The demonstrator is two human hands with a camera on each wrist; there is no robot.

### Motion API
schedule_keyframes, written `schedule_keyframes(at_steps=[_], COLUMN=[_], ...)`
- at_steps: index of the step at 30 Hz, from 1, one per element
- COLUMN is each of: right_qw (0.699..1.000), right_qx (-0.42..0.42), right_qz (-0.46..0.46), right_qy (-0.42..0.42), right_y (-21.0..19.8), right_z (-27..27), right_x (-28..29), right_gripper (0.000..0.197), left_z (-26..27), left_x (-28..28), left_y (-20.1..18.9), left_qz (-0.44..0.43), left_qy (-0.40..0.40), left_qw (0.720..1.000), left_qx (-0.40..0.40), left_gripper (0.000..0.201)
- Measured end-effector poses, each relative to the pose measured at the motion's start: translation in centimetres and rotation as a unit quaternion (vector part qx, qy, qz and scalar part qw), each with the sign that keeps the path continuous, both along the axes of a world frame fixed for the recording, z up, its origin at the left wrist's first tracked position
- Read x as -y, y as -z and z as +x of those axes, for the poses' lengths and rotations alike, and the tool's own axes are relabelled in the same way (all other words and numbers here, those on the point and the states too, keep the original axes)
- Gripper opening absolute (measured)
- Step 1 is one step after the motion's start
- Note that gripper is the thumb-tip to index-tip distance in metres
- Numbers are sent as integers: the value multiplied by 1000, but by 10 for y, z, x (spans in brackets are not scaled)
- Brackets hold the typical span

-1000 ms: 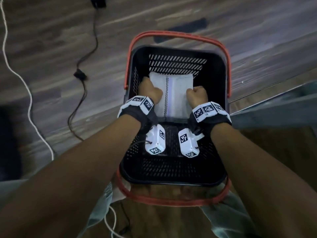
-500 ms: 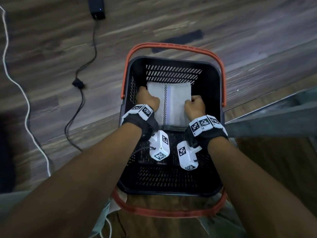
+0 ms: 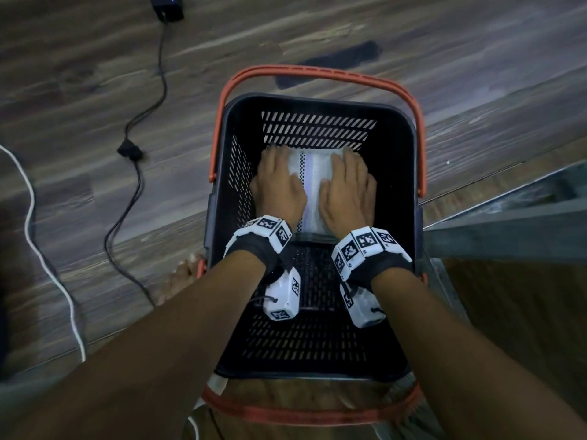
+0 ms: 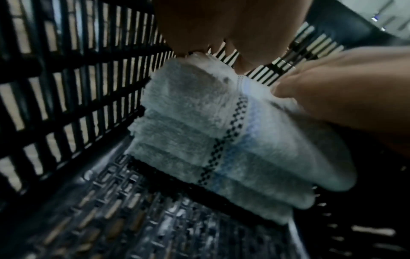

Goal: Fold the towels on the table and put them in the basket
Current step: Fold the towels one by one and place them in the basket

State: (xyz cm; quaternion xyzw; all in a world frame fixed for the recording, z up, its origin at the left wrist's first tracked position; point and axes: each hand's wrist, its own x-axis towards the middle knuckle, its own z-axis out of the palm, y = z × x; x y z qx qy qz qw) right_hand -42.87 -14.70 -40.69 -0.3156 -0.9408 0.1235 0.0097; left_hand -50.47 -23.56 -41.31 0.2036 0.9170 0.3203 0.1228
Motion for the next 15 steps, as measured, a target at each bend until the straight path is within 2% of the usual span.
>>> schedule_keyframes(at_steps=[3,11,15], right_qw=[999,998,996], right_qx=[26,7,56], right_qz=[-25,-60,-67], right_qy=[-4,23,16], right_y=[14,43,35], right_z=[3,7,6], right_x=[4,11,10], right_gripper=[53,59,60], left_z=[2,7,9], left_x=[3,7,6], left_y=[18,44,34], left_qz=[-83,-160,-202], left_qy=[86,131,144], left_qw=[993,978,968], left_qx=[14,-38,-32], left_gripper=[55,57,58])
